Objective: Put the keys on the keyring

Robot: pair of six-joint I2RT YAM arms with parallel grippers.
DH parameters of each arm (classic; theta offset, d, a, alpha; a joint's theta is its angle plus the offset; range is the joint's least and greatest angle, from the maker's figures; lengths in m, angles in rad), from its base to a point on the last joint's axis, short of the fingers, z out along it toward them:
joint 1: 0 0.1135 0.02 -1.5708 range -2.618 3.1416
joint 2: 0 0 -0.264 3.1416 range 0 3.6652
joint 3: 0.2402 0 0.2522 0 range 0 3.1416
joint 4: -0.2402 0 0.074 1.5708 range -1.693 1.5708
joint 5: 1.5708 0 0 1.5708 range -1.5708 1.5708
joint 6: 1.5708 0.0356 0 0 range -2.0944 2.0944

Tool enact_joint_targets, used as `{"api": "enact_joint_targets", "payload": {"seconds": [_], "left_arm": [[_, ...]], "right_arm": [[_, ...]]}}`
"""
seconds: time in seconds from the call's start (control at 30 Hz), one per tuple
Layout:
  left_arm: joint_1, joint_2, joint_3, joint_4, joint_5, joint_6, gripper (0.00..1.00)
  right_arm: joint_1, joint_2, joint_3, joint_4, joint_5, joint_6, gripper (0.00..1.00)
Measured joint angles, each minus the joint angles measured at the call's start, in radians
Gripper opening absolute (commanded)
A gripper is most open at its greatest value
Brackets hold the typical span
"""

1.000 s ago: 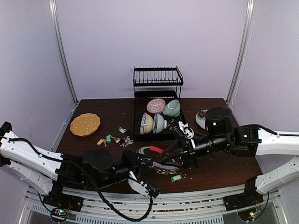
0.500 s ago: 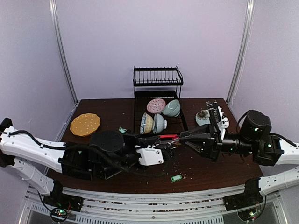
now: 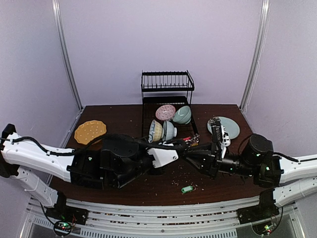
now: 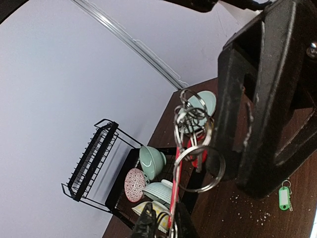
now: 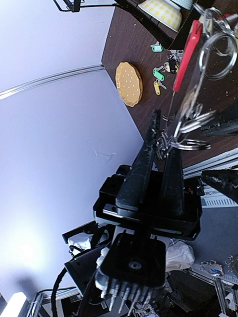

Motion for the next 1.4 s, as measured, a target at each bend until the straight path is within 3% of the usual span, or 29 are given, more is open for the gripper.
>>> {"api": "enact_joint_targets", "payload": {"seconds": [0.1, 0.3, 0.73, 0.87, 1.17, 1.23, 1.4], "left_arm": [[0.000, 0.000, 0.000, 0.000, -0.005, -0.008, 0.00], [0.005, 0.000, 0.002, 0.005, -0.010, -0.011, 0.00], [0.006, 0.000, 0.004, 0.004, -0.017, -0.015, 0.00], [0.011, 0.000, 0.004, 0.003, -0.027, -0.016, 0.00], [0.010, 0.000, 0.004, -0.001, -0.010, -0.027, 0.00], [0.013, 0.001, 0.004, -0.011, 0.018, -0.039, 0.22], [0.044, -0.015, -0.010, -0.030, 0.171, -0.098, 0.61]], "right_arm": [[0.002, 0.025, 0.000, 0.066, 0.024, 0.001, 0.27], [0.005, 0.036, -0.005, 0.136, 0.068, 0.022, 0.12], [0.005, 0.051, -0.004, 0.147, 0.113, 0.031, 0.17], [0.005, 0.074, 0.008, 0.141, 0.111, 0.021, 0.00], [0.005, 0.021, 0.011, 0.075, 0.114, 0.010, 0.00], [0.001, -0.004, 0.029, 0.001, 0.100, -0.004, 0.00], [-0.021, -0.081, 0.186, -0.368, 0.083, -0.089, 0.00]]}}
